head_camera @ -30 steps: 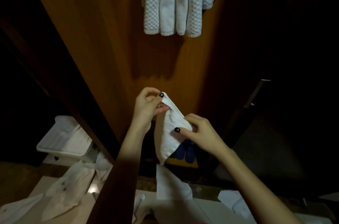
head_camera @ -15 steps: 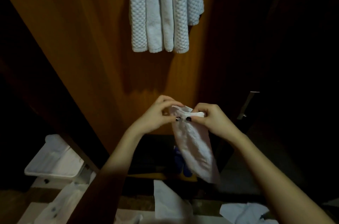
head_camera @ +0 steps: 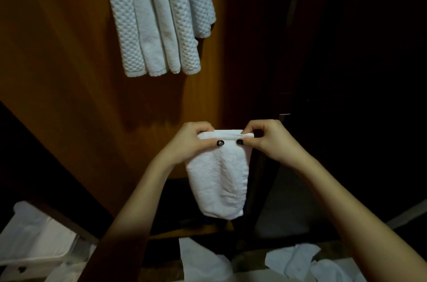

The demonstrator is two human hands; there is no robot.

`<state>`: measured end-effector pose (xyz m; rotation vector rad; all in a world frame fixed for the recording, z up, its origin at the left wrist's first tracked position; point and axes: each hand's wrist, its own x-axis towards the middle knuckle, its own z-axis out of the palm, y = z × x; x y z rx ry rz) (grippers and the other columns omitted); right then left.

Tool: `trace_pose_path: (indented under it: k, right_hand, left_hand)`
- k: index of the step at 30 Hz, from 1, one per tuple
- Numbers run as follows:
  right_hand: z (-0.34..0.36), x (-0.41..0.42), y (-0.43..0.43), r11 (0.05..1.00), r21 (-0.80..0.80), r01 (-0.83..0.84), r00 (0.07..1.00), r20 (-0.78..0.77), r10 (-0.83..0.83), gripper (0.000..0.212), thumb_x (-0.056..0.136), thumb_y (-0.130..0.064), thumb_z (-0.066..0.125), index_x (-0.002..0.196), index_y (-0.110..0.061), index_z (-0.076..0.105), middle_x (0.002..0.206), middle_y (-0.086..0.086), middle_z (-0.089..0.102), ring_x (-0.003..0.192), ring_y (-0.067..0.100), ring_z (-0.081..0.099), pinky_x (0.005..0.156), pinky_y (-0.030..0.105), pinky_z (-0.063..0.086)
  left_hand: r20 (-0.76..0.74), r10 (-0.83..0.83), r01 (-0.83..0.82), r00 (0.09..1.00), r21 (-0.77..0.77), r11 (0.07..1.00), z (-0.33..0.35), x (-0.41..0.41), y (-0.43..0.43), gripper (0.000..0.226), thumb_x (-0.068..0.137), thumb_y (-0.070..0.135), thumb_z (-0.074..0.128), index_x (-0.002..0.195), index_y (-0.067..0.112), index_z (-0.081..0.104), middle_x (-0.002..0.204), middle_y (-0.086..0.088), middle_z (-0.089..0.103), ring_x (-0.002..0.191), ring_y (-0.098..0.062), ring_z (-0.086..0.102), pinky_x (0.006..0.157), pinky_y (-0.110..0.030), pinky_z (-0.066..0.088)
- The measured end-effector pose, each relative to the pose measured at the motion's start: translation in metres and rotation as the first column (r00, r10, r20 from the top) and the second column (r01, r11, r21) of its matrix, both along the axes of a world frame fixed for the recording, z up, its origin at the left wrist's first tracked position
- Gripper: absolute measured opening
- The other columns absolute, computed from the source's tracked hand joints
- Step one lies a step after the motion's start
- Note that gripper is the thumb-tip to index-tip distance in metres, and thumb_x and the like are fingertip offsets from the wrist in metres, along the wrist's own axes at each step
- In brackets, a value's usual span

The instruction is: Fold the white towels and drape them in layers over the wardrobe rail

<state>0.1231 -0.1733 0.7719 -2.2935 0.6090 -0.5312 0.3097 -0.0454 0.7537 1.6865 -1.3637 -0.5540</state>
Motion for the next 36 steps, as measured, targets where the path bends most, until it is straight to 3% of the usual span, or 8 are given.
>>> trace_pose_path:
  k: [8, 11, 14, 18, 21, 24, 30, 36]
  right_hand:
    - [0.01, 0.012, 0.006, 0.999, -0.021, 0.042, 0.989, 0.141, -0.038, 0.007, 0.088, -0.016, 0.069, 0.087, -0.023, 0.071, 0.087, -0.01, 0.07, 0.086, 0.001, 0.064, 0.082, 0.025, 0.05]
    - [0.012, 0.019, 0.006, 0.994, -0.04, 0.101, 0.979, 0.182, -0.092, 0.026, 0.086, -0.015, 0.07, 0.111, -0.022, 0.069, 0.096, -0.01, 0.067, 0.091, 0.007, 0.062, 0.082, 0.019, 0.048]
    - [0.02, 0.022, 0.003, 0.996, -0.051, 0.078, 0.988, 0.136, -0.07, 0.006, 0.089, -0.019, 0.067, 0.093, -0.024, 0.067, 0.093, -0.018, 0.064, 0.092, -0.002, 0.059, 0.075, 0.003, 0.04]
    - [0.023, 0.025, 0.001, 0.999, -0.025, -0.033, 0.992, 0.117, 0.036, 0.006, 0.092, -0.019, 0.064, 0.088, -0.018, 0.06, 0.094, -0.013, 0.065, 0.089, -0.004, 0.06, 0.074, 0.014, 0.043]
    - [0.021, 0.033, 0.007, 0.97, 0.164, -0.18, 0.965, 0.218, 0.143, 0.008, 0.094, -0.008, 0.06, 0.089, -0.011, 0.054, 0.101, -0.006, 0.071, 0.098, 0.006, 0.066, 0.076, 0.031, 0.052]
    - [0.02, 0.04, 0.01, 0.963, 0.178, -0.2, 0.945, 0.294, 0.142, 0.015, 0.092, -0.003, 0.061, 0.085, -0.014, 0.053, 0.081, -0.019, 0.066, 0.075, 0.008, 0.062, 0.063, 0.029, 0.045]
    - [0.017, 0.044, 0.02, 0.964, 0.148, -0.221, 0.942, 0.29, 0.172, 0.013, 0.092, -0.004, 0.062, 0.086, -0.014, 0.055, 0.077, -0.01, 0.057, 0.068, 0.007, 0.052, 0.06, 0.025, 0.04]
    - [0.007, 0.036, 0.028, 0.909, 0.345, -0.234, 0.941, 0.315, 0.123, 0.008, 0.088, -0.003, 0.066, 0.093, 0.0, 0.06, 0.066, -0.004, 0.061, 0.063, 0.01, 0.055, 0.058, 0.022, 0.043]
  left_hand:
    - [-0.001, 0.052, -0.051, 0.999, -0.091, 0.994, 0.02, 0.02, 0.009, 0.021, 0.069, 0.047, 0.071, 0.065, 0.028, 0.064, 0.077, 0.006, 0.067, 0.074, -0.004, 0.058, 0.069, -0.028, 0.043]
    - [0.049, 0.064, -0.057, 0.997, -0.122, 0.991, 0.027, 0.023, 0.012, 0.015, 0.072, 0.031, 0.074, 0.074, 0.025, 0.061, 0.074, 0.013, 0.062, 0.073, -0.003, 0.056, 0.07, -0.025, 0.042]
    - [0.074, 0.048, -0.043, 0.996, -0.063, 0.997, 0.036, 0.031, 0.018, 0.018, 0.077, 0.018, 0.079, 0.083, 0.028, 0.066, 0.075, 0.011, 0.064, 0.074, -0.002, 0.058, 0.073, -0.023, 0.044]
    - [0.246, 0.096, -0.099, 0.964, 0.0, 0.995, 0.046, 0.044, 0.028, 0.006, 0.079, 0.02, 0.078, 0.079, 0.024, 0.074, 0.082, 0.01, 0.065, 0.078, -0.002, 0.06, 0.076, -0.021, 0.043]
    - [0.5, 0.143, -0.225, 0.854, 0.107, 0.969, 0.052, 0.039, 0.028, 0.013, 0.081, 0.036, 0.074, 0.093, 0.034, 0.075, 0.085, 0.011, 0.05, 0.085, -0.01, 0.052, 0.079, -0.028, 0.041]
    - [0.623, 0.156, -0.282, 0.767, 0.109, 0.953, 0.058, 0.026, 0.028, 0.022, 0.081, 0.041, 0.072, 0.102, 0.034, 0.074, 0.094, 0.01, 0.066, 0.093, -0.012, 0.059, 0.082, -0.031, 0.046]
    - [0.358, 0.093, -0.131, 0.929, 0.082, 0.988, 0.046, 0.01, 0.035, 0.009, 0.088, 0.031, 0.067, 0.08, 0.031, 0.072, 0.06, 0.005, 0.067, 0.053, -0.007, 0.063, 0.059, -0.025, 0.048]
    - [0.217, 0.107, -0.092, 0.97, -0.077, 0.993, 0.027, 0.017, 0.044, 0.004, 0.082, 0.027, 0.068, 0.079, 0.027, 0.069, 0.082, 0.008, 0.066, 0.081, -0.009, 0.062, 0.077, -0.037, 0.048]
